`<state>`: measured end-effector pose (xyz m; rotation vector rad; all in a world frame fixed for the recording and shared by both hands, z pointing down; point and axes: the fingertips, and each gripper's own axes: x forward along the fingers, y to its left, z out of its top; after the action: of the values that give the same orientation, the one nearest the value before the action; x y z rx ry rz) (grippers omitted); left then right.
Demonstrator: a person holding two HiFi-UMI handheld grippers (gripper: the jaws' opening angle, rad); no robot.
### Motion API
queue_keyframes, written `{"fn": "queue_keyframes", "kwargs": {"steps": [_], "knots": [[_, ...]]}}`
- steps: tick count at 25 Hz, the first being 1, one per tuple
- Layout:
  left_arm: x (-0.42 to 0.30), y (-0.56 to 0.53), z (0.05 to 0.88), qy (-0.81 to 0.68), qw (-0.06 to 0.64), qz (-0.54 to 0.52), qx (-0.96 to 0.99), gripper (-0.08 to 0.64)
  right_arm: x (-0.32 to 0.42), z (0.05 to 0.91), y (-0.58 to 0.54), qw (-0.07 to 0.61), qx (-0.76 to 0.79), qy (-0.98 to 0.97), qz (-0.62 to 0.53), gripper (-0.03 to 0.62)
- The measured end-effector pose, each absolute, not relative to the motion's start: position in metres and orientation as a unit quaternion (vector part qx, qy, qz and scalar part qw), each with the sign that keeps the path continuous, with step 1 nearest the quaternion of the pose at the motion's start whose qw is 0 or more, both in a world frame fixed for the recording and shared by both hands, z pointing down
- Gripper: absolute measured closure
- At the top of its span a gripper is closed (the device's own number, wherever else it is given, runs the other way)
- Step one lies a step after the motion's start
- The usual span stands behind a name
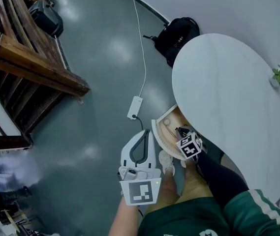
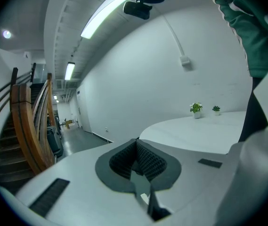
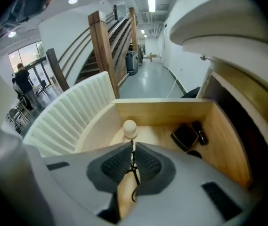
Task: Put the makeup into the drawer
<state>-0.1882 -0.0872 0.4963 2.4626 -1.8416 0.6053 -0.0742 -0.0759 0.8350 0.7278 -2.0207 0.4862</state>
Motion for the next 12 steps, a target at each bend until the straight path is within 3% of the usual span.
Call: {"fn": "queue_keyframes", "kwargs": {"steps": [12], "knots": [[-0.193,-0.081,0.512,-0.589,0.021,0.197,0.784,0.56,-0.074,0.869,-0.085,0.508,0.285,-0.792,0.182,0.565]]}}
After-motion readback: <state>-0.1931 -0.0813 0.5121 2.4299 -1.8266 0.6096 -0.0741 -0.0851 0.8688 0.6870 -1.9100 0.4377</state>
